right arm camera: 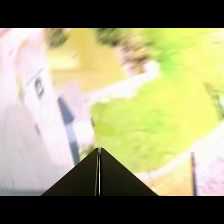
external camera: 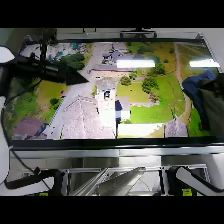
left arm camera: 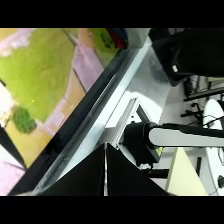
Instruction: Fold the shirts.
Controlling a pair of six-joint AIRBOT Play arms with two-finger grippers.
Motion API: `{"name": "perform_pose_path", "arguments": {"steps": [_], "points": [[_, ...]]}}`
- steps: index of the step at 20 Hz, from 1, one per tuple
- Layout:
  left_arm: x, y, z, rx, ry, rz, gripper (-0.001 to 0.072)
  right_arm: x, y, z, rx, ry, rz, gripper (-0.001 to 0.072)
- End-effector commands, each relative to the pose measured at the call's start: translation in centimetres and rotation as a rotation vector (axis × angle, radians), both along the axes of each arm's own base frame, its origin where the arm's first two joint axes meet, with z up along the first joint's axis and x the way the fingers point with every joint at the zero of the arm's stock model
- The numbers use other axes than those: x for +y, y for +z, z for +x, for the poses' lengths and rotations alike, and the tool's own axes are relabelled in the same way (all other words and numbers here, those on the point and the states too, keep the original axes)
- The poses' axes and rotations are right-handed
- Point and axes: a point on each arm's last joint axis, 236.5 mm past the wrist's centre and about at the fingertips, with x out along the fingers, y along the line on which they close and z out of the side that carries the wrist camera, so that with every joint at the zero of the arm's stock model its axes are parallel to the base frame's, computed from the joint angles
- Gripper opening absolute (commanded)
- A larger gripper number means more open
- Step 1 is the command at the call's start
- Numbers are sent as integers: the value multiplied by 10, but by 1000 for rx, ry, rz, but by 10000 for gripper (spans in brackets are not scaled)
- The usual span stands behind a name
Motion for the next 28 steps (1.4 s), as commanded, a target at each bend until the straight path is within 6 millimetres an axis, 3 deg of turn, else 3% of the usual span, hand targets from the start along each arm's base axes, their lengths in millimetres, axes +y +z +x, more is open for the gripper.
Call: {"name": "perform_pose_path", "arguments": {"steps": [1,3,4,6,9,14,28], "points": [[7,-44,-53,44,64,111,3,129,-24,-52,-30,336,6,20],[5,-82,-87,98,86,143,4,180,-64,-100,43,470,33,20],[3,-99,-101,130,91,149,5,196,-82,-113,56,496,34,19],[1,-131,-124,181,119,163,21,216,-113,-125,55,501,21,19],[1,-159,-144,230,147,178,21,230,-128,-128,63,481,44,19],[2,-167,-154,239,153,179,21,232,-123,-118,32,448,57,20],[2,-167,-144,218,189,174,20,232,-124,-120,37,452,59,20]]}}
